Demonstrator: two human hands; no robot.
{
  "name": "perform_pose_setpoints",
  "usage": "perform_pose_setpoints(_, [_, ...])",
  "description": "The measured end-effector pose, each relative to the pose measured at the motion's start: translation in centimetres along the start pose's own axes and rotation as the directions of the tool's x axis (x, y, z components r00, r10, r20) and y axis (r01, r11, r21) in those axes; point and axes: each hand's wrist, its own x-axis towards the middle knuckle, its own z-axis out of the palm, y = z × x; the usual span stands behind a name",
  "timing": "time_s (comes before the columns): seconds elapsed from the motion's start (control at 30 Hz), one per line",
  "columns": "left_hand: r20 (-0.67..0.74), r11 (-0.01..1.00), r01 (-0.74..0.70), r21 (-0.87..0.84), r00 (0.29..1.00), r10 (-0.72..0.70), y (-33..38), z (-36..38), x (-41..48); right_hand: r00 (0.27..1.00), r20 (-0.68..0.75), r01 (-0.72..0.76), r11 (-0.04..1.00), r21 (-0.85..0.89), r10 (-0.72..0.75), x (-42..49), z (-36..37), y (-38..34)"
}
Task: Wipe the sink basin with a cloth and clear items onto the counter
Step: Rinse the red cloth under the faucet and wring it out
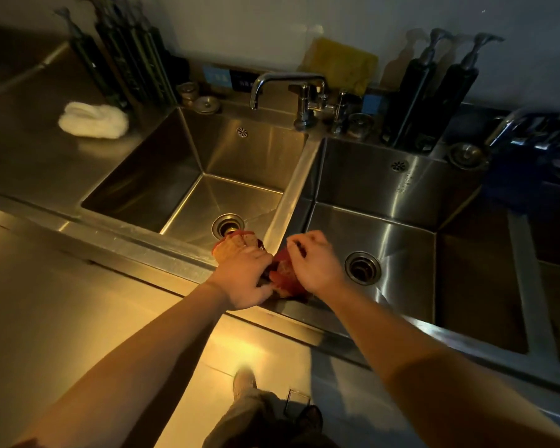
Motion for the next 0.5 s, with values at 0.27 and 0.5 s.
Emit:
perform_pose_setpoints(0.27, [-0.107,0.963,0.268,0.002,0.958,-0.267,-1.0,2.2,0.6,0.995,0.066,-0.043,0.947,-0.319,0.068,-2.3,5.8,0.8])
perform_pose_setpoints(0.5, [0.092,0.969,0.187,0.159,0.975,-0.203,-1.0,3.3,1.8,0.998,-0.051,-0.04,0.934,-0.356,0.023,-3.8,5.8,0.6])
